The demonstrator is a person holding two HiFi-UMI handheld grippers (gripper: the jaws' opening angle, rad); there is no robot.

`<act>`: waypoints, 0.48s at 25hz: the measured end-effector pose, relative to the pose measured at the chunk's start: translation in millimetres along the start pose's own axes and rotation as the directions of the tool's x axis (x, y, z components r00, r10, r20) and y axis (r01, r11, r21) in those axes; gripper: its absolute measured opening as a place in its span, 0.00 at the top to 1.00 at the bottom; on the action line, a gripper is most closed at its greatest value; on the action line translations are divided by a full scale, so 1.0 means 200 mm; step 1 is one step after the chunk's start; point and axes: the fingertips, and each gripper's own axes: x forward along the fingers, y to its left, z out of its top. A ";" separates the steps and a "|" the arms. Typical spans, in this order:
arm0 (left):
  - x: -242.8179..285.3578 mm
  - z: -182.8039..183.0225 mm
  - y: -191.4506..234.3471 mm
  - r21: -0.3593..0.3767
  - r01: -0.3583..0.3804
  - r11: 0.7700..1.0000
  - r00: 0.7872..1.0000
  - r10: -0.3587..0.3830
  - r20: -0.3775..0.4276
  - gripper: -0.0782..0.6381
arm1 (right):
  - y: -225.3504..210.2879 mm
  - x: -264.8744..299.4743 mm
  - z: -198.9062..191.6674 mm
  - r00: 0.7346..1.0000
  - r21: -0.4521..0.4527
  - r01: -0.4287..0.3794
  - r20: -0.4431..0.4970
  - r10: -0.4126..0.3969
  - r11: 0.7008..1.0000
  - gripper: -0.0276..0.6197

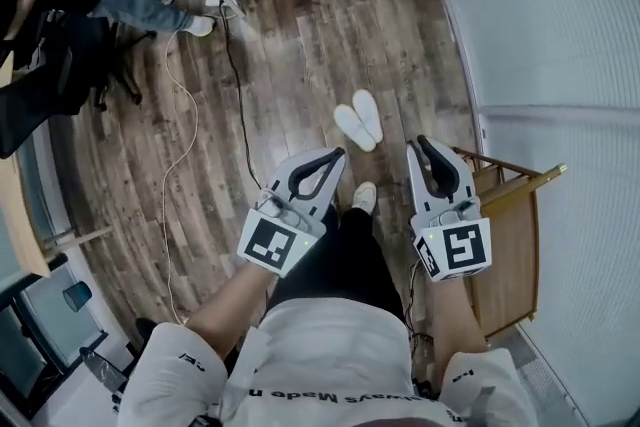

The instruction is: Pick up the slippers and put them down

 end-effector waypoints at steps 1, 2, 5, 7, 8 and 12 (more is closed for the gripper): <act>-0.04 0.09 -0.02 0.002 -0.001 1.000 1.000 0.001 0.012 0.88 | 0.02 -0.06 0.09 1.000 -0.005 -0.004 0.015 0.004 1.000 0.87; -0.08 0.19 -0.04 0.003 -0.004 1.000 1.000 0.004 0.026 0.88 | 0.04 -0.10 0.19 0.999 -0.011 -0.008 0.032 0.009 1.000 0.87; -0.16 0.47 -0.07 0.003 -0.012 1.000 0.997 0.011 0.078 0.88 | 0.08 -0.22 0.47 0.996 -0.029 -0.017 0.085 0.020 0.999 0.87; -0.23 0.62 -0.12 -0.002 -0.006 1.000 0.995 0.006 0.103 0.88 | 0.11 -0.31 0.61 0.994 -0.028 -0.024 0.106 0.026 0.999 0.87; -0.27 0.68 -0.15 -0.002 0.001 1.000 0.994 -0.001 0.111 0.88 | 0.14 -0.36 0.66 0.993 -0.024 -0.026 0.110 0.029 0.999 0.88; -0.44 0.90 -0.27 0.003 0.013 1.000 0.993 -0.013 0.117 0.88 | 0.24 -0.56 0.90 0.989 -0.026 -0.039 0.140 0.043 0.999 0.88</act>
